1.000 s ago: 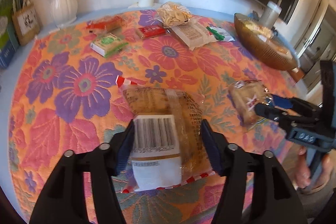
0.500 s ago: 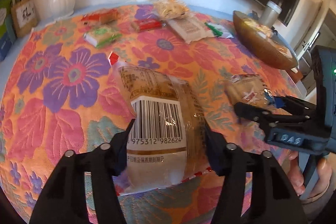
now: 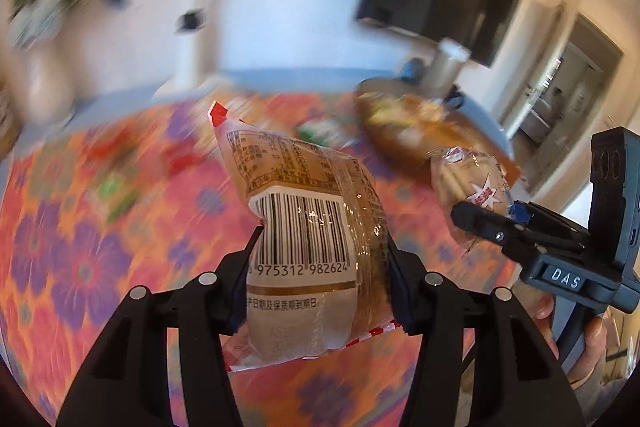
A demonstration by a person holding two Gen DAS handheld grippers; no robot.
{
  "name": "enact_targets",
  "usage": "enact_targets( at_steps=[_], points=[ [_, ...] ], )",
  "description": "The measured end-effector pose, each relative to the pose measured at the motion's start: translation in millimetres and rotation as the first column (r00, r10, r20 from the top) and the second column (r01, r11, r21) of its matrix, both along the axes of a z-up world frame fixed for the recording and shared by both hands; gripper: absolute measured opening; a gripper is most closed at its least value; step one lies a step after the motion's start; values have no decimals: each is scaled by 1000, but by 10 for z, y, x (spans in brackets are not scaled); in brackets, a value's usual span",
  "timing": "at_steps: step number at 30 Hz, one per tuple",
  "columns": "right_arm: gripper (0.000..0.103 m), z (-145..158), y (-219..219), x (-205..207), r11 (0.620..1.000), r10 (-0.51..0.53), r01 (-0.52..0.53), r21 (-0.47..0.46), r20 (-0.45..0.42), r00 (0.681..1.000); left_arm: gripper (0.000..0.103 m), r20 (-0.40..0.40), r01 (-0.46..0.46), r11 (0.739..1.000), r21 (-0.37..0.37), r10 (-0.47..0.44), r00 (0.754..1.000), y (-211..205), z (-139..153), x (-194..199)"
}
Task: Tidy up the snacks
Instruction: 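Carry both bags to the amber bowl and release them inside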
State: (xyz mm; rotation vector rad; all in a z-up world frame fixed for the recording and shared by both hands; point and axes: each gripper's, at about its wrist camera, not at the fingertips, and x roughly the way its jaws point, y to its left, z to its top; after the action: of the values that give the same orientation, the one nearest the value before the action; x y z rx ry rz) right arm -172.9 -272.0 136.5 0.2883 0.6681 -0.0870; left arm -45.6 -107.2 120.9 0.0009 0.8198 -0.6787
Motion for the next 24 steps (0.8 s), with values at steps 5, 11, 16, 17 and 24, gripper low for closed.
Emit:
enact_targets(
  at_steps=[5,11,16,17,24],
  points=[
    [65,142,-786,127,991,-126,125,45,17,992,53,29,124,992,-29,-124,992,-833,338,359],
    [66,179,-1516,414,970,-231,230,82,-2,973,53,-12,224,973,-51,-225,974,-1762,488,983],
    [71,140,-1878,678,958,-260,260,118,-18,965,54,-4,274,961,-26,-274,962,-2338,416,1324],
    [83,121,-1934,734,956,-265,267,120,-30,964,57,-2,275,961,-31,-276,961,-2388,412,1347],
    [85,52,-1977,537,953,-273,277,122,-49,961,85,8,189,981,-32,-189,982,-2216,307,1515]
  ],
)
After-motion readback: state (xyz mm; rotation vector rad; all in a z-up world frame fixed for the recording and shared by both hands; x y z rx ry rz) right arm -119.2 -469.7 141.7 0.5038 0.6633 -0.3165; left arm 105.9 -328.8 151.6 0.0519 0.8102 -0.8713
